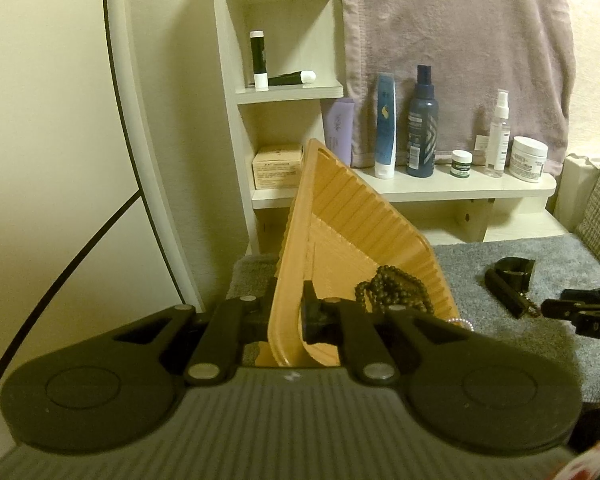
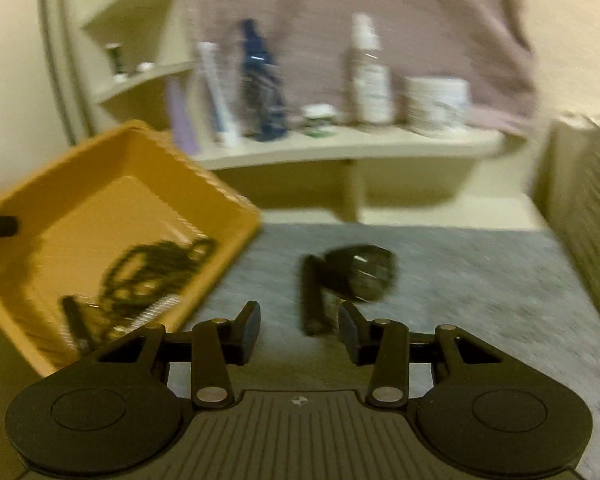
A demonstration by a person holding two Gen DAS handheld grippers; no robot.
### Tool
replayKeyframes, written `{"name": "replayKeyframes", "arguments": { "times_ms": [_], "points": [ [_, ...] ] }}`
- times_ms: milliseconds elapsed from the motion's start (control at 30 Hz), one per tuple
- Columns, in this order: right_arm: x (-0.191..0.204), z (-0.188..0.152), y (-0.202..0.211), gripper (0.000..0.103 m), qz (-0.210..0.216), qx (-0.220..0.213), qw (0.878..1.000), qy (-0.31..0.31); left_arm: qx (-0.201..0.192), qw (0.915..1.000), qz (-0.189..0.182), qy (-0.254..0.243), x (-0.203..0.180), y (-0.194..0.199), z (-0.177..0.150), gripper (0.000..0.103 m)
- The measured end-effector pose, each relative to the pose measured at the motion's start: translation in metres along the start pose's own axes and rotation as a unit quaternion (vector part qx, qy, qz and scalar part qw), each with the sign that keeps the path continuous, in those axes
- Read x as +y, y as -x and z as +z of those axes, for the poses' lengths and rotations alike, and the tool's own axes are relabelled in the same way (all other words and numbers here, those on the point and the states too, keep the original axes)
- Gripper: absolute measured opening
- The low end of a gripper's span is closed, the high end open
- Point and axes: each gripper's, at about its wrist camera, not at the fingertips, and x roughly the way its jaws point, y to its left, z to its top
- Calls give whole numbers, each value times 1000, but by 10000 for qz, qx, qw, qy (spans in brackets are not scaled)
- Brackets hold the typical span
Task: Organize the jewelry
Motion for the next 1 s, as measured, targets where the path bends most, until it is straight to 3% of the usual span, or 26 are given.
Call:
{"name": "replayKeyframes", "arguments": {
  "times_ms": [167, 500, 633, 900, 1000],
  "points": [
    [-14, -3, -3, 44, -295, 70, 9995, -8, 0, 10000, 2, -5, 0, 1, 0, 9],
    [7, -2, -33, 43, -217, 150, 9978, 610, 5, 10000, 8, -12, 0, 1, 1, 9],
    [15, 0, -46, 31, -236, 256, 9963, 792, 5, 10000, 7, -5, 0, 1, 1, 9],
    [20, -1, -66, 28, -348, 411, 9944, 911, 5, 10000, 8, -20, 0, 1, 1, 9],
    [21, 0, -68, 20, -401, 398, 9942, 919, 7, 10000, 5, -16, 0, 2, 1, 9]
  ]
}}
